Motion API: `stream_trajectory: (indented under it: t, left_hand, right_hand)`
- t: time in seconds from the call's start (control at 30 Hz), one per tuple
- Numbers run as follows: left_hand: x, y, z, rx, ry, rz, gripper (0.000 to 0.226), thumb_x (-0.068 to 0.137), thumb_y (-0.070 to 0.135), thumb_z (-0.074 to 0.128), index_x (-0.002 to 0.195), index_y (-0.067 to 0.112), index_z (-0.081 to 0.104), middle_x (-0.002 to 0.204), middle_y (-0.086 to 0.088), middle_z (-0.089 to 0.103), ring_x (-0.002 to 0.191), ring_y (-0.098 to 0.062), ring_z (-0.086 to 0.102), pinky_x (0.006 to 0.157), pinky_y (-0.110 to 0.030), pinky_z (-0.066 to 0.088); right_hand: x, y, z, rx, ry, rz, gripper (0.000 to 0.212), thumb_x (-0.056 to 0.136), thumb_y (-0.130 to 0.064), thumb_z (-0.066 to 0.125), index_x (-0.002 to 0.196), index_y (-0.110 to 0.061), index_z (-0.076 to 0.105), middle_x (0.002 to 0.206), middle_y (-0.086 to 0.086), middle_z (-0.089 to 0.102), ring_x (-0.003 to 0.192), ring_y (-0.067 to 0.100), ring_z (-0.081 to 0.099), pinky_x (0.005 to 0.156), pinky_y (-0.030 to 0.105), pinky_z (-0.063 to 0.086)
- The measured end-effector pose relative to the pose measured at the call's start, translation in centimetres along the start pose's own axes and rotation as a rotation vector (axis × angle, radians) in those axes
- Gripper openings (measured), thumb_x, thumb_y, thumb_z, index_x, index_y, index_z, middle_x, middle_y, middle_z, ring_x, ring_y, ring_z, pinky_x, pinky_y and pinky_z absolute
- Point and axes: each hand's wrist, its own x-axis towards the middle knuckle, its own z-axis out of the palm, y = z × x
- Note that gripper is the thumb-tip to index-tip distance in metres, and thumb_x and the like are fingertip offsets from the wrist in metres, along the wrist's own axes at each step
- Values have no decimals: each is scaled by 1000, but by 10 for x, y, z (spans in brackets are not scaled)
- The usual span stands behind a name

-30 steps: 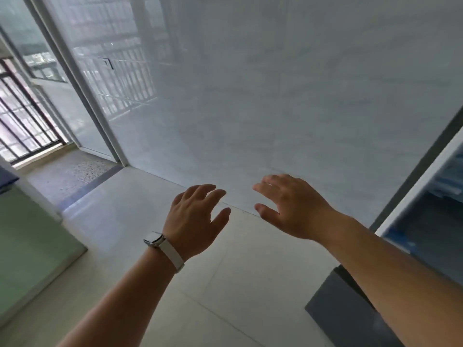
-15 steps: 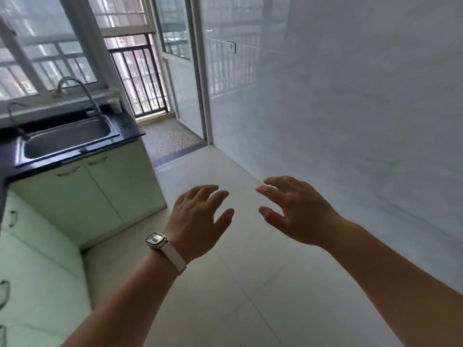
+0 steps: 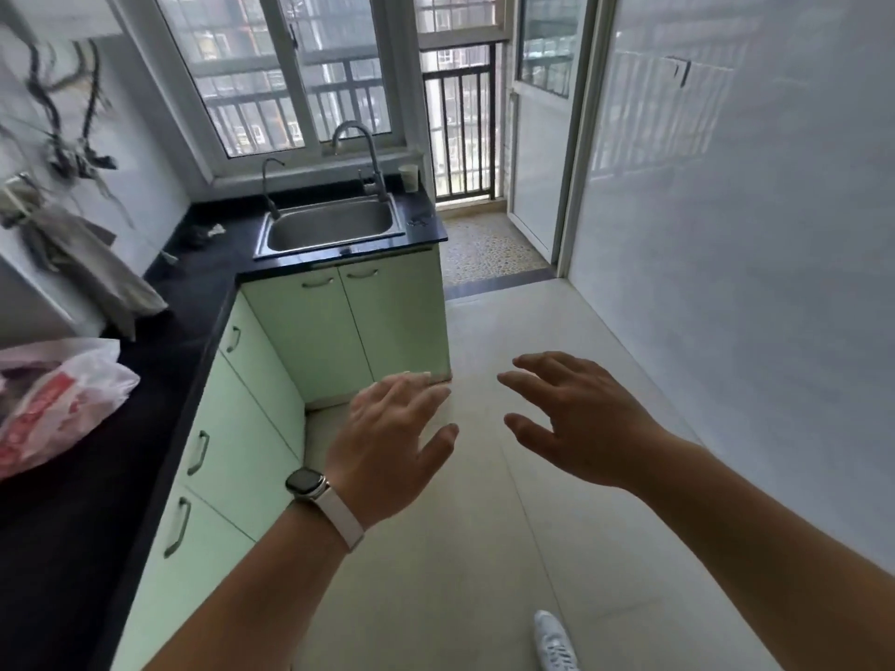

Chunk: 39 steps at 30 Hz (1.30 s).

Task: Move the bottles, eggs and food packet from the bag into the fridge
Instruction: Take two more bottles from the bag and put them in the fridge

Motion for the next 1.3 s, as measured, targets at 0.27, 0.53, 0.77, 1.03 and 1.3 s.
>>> stream_trajectory:
  t: [0.27,0.53,0.77,1.03,1.3]
  left_hand:
    - [62,-14,14,115,0,-160,49,91,50,44,126,22,63,130,-1,63,123,-24,57,101,-45,47]
    - [98,-18,19,212,24,-354,48,93,50,41,126,21,62,128,-2,63,121,-24,57,99,-45,47]
    - [75,-39,5,305,78,-572,45,91,48,43,119,21,66,122,-4,66,115,-26,62,95,-44,48]
    - [43,-90,6,299,88,-745,49,92,49,42,122,18,66,127,-5,65,120,-26,60,98,-46,48]
    - [35,-195,6,250,143,-796,48,91,48,43,119,18,68,125,-4,67,119,-27,61,97,-47,50]
  right_hand:
    - [98,53,4,43,-40,-229,60,92,-61,28,139,-29,46,143,3,50,134,25,42,107,39,36]
    - [176,89,8,97,-55,-434,60,91,-61,29,136,-29,51,139,2,54,132,24,45,105,39,37]
    - [227,58,17,149,-51,-640,59,93,-62,28,140,-31,46,142,-3,51,134,20,41,109,37,32]
    - [285,-6,46,143,-132,-802,57,94,-63,28,141,-33,42,145,-3,48,136,20,39,111,40,31]
    - [363,-78,69,78,-178,-819,56,94,-63,28,143,-36,38,148,-5,44,139,19,36,113,39,27]
